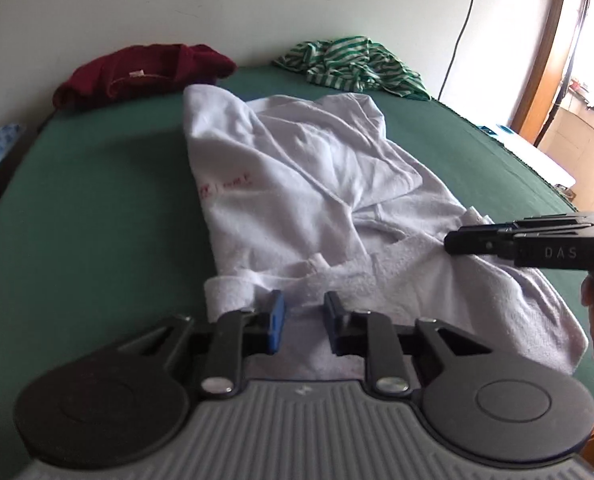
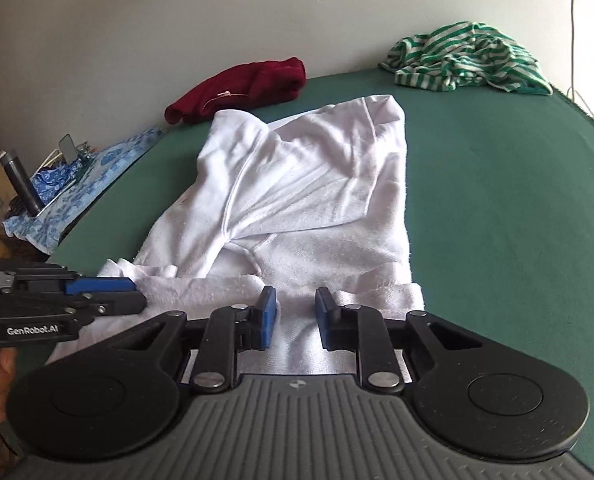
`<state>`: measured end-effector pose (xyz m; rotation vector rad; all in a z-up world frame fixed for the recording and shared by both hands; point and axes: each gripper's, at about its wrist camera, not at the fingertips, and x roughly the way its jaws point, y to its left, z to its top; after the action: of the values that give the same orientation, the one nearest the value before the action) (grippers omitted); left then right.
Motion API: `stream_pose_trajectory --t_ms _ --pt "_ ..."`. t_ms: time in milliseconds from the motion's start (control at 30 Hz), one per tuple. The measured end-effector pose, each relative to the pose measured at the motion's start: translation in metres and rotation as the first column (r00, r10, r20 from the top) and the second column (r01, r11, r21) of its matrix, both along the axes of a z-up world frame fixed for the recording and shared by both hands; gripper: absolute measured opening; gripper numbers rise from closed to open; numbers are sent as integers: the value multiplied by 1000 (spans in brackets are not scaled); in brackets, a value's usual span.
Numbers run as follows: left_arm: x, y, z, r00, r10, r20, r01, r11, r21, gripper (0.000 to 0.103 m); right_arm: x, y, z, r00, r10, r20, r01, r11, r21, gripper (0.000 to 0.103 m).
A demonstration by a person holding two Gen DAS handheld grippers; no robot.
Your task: Fold clothes
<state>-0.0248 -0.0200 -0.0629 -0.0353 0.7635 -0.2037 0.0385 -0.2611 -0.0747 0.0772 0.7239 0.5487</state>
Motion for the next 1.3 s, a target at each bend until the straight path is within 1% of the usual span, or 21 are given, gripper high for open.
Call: stream_pose_trajectory --t_ms 100,133,167,267,300,367,433,467,500,567,600,700,800,933,1000,1033,1067,1100,1167,1200,1300 --pt "1 1 -3 999 -36 12 35 999 20 28 -9 -12 6 999 -33 22 32 999 31 24" --pt "3 2 -4 999 -42 14 41 999 18 29 -8 -13 2 1000 -28 -5 28 999 24 25" --pt "4 2 -4 999 -46 15 46 999 14 30 -7 -13 -2 999 -27 -19 27 1000 5 22" --pt "6 3 -1 999 -54 4 53 999 10 31 -9 -16 -5 1000 -29 -4 28 999 -26 22" --pt "5 2 1 998 -56 -1 56 998 22 31 -9 -19 -1 999 -42 -9 42 999 -32 23" --pt "-5 0 9 999 -44 20 42 996 83 31 -17 -35 8 998 -58 -8 58 998 -16 27" --pt "-22 3 20 998 -30 50 24 993 113 36 -28 -53 18 998 -59 -2 59 998 1 30" --pt "-31 6 25 998 -20 55 13 994 113 45 -36 -61 22 999 -47 4 47 999 -11 36" --pt "-42 9 29 999 -14 48 9 995 99 54 -46 -68 24 1000 -29 8 29 999 -28 39" --pt "-65 16 33 1000 -8 19 7 998 68 64 -64 -79 26 1000 23 0 -23 998 -60 40" --pt "-77 17 33 1000 -9 -1 9 998 63 67 -73 -83 26 999 52 -9 -52 996 -76 40" --pt "-106 13 25 998 -14 -64 18 999 51 67 -94 -90 22 987 155 -43 -158 984 -77 41" --pt "-118 5 11 993 16 -114 -11 999 46 67 -105 -85 11 976 209 -58 -214 972 -94 44" --pt "-123 -11 0 994 55 -96 -45 994 96 67 -110 -77 1 967 253 -36 -255 963 -85 44" --pt "-124 -17 -3 996 65 -61 -57 991 118 68 -111 -73 -3 960 279 -1 -277 955 -103 45" --pt "-123 -19 -4 996 69 -48 -62 990 124 68 -111 -71 -5 958 286 22 -281 953 -112 46" --pt "-120 -20 -3 997 69 -43 -64 991 120 64 -111 -70 -6 957 285 44 -279 953 -118 46" --pt "-117 -19 -2 997 68 -43 -63 992 107 52 -111 -69 -7 958 282 56 -275 954 -118 43" --pt "-115 -17 0 997 62 -44 -58 995 84 31 -105 -73 -5 962 269 52 -263 959 -101 12" --pt "-116 -17 2 997 58 -44 -55 995 80 28 -103 -75 -5 964 263 49 -257 962 -92 12" --pt "-126 -17 3 999 32 -43 -27 994 107 25 -102 -84 -3 962 267 56 -261 960 -97 10"
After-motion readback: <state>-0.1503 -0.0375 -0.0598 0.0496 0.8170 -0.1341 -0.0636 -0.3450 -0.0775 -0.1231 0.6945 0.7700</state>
